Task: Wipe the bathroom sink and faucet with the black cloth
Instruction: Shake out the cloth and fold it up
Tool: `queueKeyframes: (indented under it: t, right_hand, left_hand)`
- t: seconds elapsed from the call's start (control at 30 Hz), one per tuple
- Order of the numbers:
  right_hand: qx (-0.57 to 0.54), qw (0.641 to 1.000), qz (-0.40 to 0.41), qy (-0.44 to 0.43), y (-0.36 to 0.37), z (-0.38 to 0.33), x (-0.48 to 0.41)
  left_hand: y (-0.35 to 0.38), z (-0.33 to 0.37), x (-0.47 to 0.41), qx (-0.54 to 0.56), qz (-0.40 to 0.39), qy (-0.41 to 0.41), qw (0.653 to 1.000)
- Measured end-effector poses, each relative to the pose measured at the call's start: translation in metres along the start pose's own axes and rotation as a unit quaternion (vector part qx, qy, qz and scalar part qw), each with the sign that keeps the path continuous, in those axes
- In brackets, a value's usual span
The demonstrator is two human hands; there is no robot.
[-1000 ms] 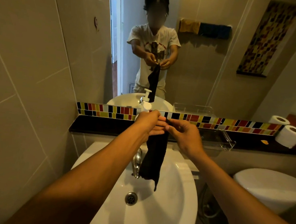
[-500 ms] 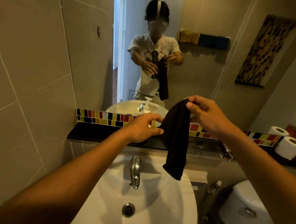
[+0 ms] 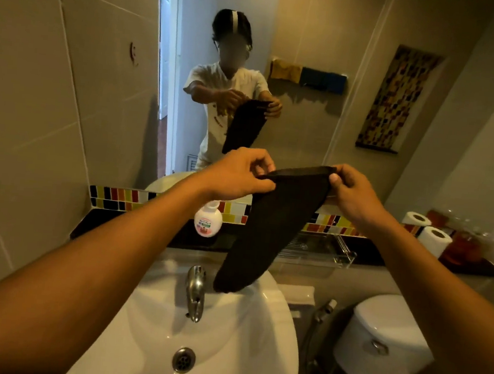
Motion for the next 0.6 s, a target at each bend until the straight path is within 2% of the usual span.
queueKeyframes:
  t: [0.07,0.17,0.3,0.47,0.53,0.6]
  right_hand:
    - [0.008,1.0,0.005,-0.005,-0.008,0.001,-0.002]
    - [0.008,1.0,0.008,-0.016,-0.013,-0.005,-0.003]
    - [0.012,0.998,0.035,-0.043,-0.016,-0.018,-0.006]
    - [-0.099,0.985,0.106,-0.09,-0.026,-0.033,-0.011]
    - [-0.141,0.989,0.035,-0.025,-0.006,-0.004,-0.007]
    - [-0.108,0.984,-0.072,0.125,0.031,0.056,0.012]
  left_hand:
    - [-0.006,-0.002,-0.003,-0.074,-0.016,-0.002,0.997]
    - [-0.011,0.003,-0.009,-0.105,-0.008,-0.006,0.994]
    - [-0.006,0.008,-0.015,0.033,0.007,-0.071,0.997]
    - [-0.007,0.017,-0.029,0.155,0.135,-0.028,0.978]
    - [0.022,-0.008,-0.021,0.183,0.088,-0.104,0.974]
    - [0.069,-0.047,0.003,0.167,0.011,-0.215,0.962]
Point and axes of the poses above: each hand's wrist, its own x-axis away from the middle knuckle, its own y-axis out of the palm, z = x × y, the point moved 5 cm from there along -x, towards the middle knuckle, and after that the axes turned 4 degrees about y, right-handed, at the moved point
